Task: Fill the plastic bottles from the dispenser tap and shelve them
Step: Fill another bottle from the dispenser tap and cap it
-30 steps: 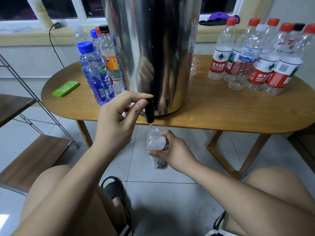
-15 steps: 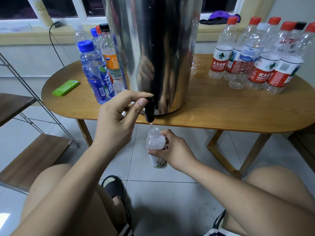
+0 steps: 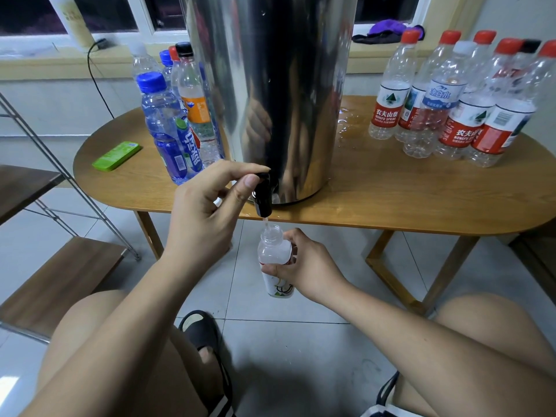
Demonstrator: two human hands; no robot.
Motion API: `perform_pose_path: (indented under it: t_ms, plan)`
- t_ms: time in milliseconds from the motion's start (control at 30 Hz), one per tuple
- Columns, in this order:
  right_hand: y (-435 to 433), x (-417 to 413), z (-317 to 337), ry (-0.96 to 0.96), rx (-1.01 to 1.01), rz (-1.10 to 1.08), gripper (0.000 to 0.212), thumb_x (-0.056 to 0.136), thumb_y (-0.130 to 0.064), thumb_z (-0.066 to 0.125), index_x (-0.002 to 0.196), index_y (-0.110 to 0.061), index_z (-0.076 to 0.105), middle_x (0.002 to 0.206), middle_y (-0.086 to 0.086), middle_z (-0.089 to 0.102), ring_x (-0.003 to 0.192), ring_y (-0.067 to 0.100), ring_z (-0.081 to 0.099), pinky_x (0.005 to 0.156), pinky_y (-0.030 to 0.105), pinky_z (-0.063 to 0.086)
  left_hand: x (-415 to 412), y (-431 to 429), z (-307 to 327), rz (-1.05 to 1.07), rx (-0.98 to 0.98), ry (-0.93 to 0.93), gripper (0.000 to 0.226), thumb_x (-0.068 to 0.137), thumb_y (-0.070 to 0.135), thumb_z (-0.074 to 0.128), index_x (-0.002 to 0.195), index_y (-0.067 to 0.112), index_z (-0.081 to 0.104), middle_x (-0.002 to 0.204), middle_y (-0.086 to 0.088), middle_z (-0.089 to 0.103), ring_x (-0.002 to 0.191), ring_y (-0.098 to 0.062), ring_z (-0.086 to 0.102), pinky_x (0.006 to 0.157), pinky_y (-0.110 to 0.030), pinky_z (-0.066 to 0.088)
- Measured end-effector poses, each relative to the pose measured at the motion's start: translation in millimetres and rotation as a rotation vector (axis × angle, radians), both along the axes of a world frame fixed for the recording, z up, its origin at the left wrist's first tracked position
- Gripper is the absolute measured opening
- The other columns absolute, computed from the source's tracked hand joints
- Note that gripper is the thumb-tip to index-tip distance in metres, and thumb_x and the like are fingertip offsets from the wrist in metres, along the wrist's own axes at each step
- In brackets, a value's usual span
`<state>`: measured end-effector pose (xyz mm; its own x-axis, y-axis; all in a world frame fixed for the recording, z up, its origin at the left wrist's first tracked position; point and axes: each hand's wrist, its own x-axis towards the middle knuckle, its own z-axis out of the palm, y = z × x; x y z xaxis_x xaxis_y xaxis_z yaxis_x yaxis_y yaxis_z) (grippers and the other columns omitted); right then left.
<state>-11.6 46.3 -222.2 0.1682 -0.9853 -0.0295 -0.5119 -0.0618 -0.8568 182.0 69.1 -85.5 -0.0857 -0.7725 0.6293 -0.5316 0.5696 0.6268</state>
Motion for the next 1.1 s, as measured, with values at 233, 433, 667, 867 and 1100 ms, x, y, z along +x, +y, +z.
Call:
perform_pose_path:
  t_ms: [233,433,667,867,1100]
  plan:
    - [-1.4,1.6,-4.6,-0.018,0.002,-0.006,0.067,0.073,-0.056,0.094,0.124,-0.031,0.06,0.113,-0.012,0.074,0.104,0.011,0.072,0.094,0.041,0.06,-0.1,-0.2,-0.8,-0.001,-0.004,0.012,0.017,0.111,0.02,0.065,0.121,0.026,0.078,0.102,0.015,0.074,0.091,-0.013,0.068,0.077,-0.028,0.048]
    - [-2.2,2.6,-4.4,-0.013,-0.005,-0.003,0.067,0.073,-0.055,0.095,0.125,-0.031,0.06,0.114,-0.013,0.075,0.105,0.01,0.072,0.095,0.041,0.06,0.3,0.2,-0.5,-0.001,0.0,0.007,0.017,0.112,0.022,0.064,0.121,0.025,0.078,0.103,0.012,0.075,0.092,-0.015,0.069,0.076,-0.029,0.049]
    - [-1.3,4.3,-3.0,-0.003,-0.009,-0.002,0.065,0.074,-0.053,0.096,0.124,-0.032,0.06,0.113,-0.014,0.074,0.104,0.009,0.071,0.093,0.04,0.06,0.6,0.3,-0.6,-0.002,0.0,0.011,0.017,0.112,0.022,0.064,0.121,0.028,0.077,0.102,0.015,0.074,0.09,-0.013,0.068,0.076,-0.028,0.048]
    - [-0.5,4.2,-1.2,0.0,-0.011,0.0,0.064,0.075,-0.052,0.096,0.124,-0.031,0.06,0.115,-0.014,0.073,0.105,0.009,0.071,0.094,0.04,0.06,0.6,0.5,-0.8,0.002,0.002,0.011,0.017,0.111,0.021,0.064,0.121,0.024,0.078,0.103,0.014,0.075,0.092,-0.013,0.069,0.076,-0.03,0.05]
    - [-1.8,3.7,-0.7,-0.007,-0.007,-0.003,0.063,0.075,-0.05,0.096,0.122,-0.031,0.06,0.113,-0.014,0.074,0.104,0.009,0.072,0.094,0.04,0.06,1.4,0.6,0.0,-0.007,0.008,0.006,0.017,0.111,0.02,0.065,0.122,0.022,0.078,0.102,0.01,0.075,0.092,-0.013,0.068,0.076,-0.027,0.048]
